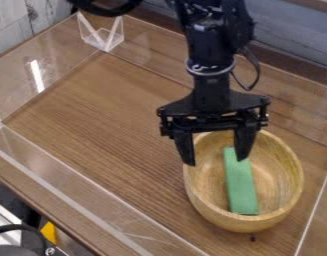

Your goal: Remove the green block from inside the brown bowl and put it on the table

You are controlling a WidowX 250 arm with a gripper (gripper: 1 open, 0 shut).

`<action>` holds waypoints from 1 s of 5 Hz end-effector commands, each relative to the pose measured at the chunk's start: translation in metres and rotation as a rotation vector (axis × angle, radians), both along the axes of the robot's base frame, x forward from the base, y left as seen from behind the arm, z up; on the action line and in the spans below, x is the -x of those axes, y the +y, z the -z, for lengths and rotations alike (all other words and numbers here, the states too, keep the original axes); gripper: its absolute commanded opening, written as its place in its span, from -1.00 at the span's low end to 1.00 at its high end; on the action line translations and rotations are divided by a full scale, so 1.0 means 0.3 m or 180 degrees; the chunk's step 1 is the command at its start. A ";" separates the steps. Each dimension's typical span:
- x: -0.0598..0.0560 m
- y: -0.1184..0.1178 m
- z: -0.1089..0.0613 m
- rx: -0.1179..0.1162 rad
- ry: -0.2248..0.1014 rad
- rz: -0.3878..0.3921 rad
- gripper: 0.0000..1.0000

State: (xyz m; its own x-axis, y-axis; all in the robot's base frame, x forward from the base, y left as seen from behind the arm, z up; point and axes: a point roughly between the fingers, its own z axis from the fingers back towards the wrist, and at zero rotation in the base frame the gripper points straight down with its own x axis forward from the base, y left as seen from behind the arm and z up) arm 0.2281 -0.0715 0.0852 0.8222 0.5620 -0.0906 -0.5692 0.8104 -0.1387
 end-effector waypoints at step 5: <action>-0.057 -0.110 0.077 -0.0051 -0.0097 0.0250 1.00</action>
